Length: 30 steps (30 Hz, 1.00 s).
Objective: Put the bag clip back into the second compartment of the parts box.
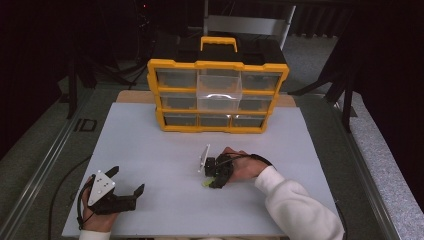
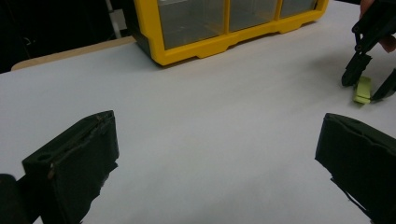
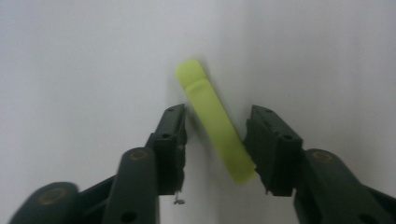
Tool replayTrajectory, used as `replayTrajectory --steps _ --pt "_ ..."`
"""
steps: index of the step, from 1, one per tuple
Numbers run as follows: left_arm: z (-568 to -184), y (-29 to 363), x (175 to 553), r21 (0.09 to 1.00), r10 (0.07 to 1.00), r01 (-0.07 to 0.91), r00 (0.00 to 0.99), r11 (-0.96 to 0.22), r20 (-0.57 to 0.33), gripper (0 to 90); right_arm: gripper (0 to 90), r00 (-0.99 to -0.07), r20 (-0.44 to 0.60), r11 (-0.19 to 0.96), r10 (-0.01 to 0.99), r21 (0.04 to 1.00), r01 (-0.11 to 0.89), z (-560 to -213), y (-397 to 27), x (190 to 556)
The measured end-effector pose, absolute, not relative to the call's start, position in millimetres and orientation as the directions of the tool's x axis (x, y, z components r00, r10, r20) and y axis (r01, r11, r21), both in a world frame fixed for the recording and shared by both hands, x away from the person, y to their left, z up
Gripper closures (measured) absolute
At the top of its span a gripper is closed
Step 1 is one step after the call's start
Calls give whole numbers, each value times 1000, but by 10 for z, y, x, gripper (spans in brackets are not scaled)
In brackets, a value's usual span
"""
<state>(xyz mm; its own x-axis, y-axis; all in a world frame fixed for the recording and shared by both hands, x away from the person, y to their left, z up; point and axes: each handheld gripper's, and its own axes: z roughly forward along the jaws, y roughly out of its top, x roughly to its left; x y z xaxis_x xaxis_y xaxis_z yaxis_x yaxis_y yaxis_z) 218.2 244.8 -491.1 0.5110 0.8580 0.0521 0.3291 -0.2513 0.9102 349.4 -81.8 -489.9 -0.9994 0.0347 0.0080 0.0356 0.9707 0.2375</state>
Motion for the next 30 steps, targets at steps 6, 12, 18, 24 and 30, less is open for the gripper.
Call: replayTrajectory --steps 6,12,18,24,30 --pt "-4913 2439 2185 910 858 331 511 -251 51 1 657 -999 -2 972 52 230 50 -4895 -847 3518" --pt "-4910 2442 2181 910 859 330 510 -250 51 2 768 -998 2 975 70 212 69 -4889 -853 3539" --pt "-4909 2441 2182 911 859 329 510 -250 51 1 777 -996 3 978 87 192 86 -4882 -835 3549" --pt "-4911 2438 2185 910 858 329 510 -250 51 2 778 -992 3 973 130 192 128 -4835 -846 3596" --pt "-4911 2435 2186 910 858 330 511 -251 51 2 778 -986 19 962 165 220 165 -4721 -866 3620"
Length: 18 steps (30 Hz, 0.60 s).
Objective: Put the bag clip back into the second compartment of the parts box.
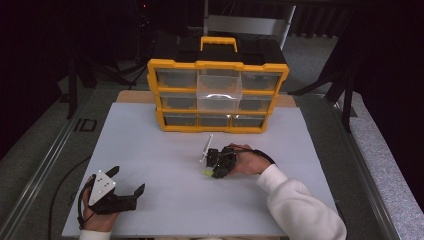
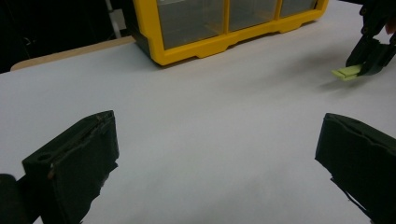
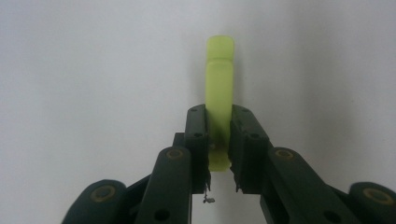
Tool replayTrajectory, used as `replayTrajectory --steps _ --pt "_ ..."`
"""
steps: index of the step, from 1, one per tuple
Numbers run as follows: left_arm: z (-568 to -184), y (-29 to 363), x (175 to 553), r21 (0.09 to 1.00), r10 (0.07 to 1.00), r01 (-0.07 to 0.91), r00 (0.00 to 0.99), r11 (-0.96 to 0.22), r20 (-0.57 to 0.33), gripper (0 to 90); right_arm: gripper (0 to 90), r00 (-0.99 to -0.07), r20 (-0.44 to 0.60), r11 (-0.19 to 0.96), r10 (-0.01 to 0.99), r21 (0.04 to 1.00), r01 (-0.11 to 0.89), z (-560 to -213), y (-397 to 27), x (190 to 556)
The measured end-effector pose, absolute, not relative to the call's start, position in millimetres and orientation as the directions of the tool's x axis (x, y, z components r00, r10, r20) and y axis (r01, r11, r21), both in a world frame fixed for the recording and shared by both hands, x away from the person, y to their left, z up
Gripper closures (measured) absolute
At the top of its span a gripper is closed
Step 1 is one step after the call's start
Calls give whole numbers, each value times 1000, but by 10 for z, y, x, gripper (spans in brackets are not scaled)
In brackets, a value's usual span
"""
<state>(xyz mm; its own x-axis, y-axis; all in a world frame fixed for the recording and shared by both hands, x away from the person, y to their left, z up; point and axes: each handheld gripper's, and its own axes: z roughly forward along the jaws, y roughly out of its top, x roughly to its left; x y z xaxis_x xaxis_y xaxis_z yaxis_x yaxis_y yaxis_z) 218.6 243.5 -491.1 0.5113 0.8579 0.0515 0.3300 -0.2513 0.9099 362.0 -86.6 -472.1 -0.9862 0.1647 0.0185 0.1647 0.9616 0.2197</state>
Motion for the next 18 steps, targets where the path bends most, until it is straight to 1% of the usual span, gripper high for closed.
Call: replayTrajectory --steps 10,18 --pt "-4912 2436 2187 910 858 330 511 -251 51 2 778 -984 13 955 175 241 173 -4519 -881 3633" --pt "-4908 2443 2184 911 861 330 506 -247 51 2 778 -983 -27 950 182 263 168 -4349 -895 3643"
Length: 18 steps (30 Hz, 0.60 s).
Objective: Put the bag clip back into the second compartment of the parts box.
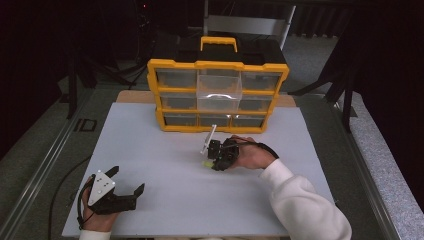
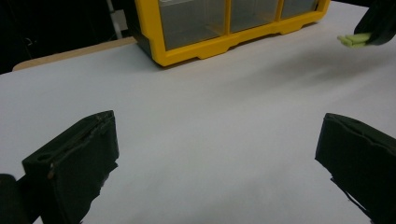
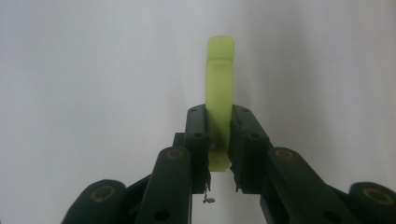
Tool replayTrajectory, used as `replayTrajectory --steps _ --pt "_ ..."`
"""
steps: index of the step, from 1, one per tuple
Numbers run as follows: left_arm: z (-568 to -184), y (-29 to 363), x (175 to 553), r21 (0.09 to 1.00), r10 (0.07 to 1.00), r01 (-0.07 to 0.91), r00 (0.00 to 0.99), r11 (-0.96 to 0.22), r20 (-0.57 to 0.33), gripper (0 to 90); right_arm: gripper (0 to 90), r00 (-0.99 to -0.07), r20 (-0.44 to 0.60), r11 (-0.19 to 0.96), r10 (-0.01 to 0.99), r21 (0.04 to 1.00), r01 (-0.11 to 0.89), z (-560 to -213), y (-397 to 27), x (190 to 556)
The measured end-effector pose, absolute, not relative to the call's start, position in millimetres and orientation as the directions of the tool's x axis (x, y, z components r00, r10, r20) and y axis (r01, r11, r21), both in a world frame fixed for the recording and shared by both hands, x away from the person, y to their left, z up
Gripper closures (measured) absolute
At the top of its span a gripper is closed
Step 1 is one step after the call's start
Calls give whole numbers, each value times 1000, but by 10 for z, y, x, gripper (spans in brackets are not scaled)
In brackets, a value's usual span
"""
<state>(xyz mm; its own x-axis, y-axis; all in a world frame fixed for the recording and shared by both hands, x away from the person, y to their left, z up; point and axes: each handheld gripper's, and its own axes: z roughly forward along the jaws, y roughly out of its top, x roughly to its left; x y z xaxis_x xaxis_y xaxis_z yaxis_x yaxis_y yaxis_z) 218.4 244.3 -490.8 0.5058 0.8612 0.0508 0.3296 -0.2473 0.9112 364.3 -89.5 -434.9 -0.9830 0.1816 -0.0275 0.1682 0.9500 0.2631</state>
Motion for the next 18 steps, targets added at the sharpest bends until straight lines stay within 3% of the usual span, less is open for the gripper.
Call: replayTrajectory --steps 18 --pt "-4903 2446 2181 912 863 328 503 -245 51 1 778 -982 -50 945 181 286 159 -3984 -850 3668"
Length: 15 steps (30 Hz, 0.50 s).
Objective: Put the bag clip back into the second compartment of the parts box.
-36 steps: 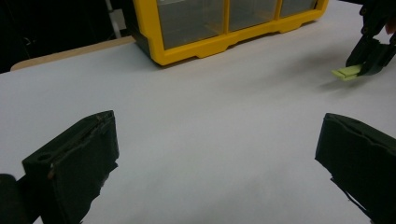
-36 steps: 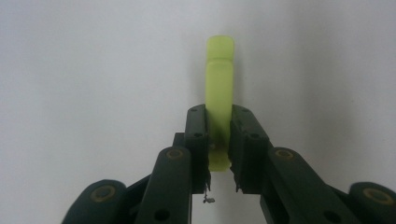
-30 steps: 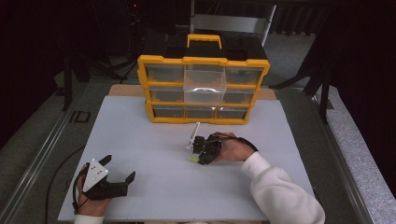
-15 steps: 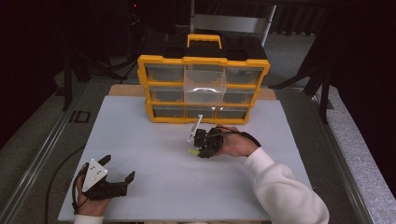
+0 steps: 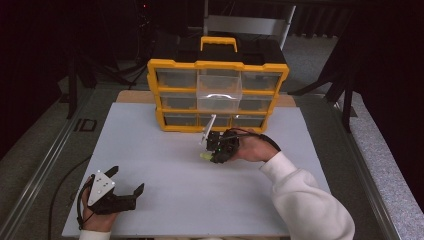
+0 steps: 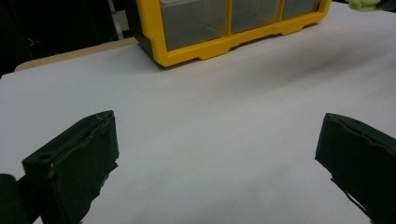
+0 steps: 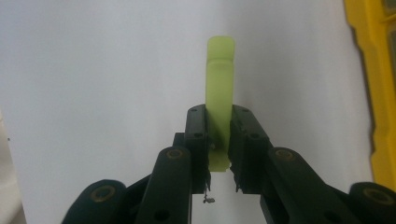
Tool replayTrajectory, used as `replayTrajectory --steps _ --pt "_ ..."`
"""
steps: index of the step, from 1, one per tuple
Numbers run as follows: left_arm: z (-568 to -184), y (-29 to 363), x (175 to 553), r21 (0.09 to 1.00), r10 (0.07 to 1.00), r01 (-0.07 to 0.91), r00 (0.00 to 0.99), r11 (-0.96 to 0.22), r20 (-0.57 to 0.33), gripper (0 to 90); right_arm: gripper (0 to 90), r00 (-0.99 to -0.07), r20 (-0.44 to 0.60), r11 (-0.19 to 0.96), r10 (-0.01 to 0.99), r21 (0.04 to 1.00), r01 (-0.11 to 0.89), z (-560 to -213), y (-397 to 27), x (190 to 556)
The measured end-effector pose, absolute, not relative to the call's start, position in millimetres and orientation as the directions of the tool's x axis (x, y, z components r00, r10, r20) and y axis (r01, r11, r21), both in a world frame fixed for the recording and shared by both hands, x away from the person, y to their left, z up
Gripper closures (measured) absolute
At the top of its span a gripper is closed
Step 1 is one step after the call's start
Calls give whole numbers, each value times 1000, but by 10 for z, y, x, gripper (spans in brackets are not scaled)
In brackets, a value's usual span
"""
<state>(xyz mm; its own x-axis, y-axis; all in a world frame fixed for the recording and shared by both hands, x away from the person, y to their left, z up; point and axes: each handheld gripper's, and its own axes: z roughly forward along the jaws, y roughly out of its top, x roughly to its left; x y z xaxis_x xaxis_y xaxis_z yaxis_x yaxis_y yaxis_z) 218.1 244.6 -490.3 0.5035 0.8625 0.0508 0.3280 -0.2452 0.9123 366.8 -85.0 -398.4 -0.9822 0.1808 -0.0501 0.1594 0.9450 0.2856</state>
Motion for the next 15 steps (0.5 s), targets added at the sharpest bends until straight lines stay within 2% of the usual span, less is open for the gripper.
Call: replayTrajectory --steps 15 --pt "-4900 2449 2180 913 864 327 502 -243 51 2 778 -982 -68 943 179 296 151 -3729 -797 3701"
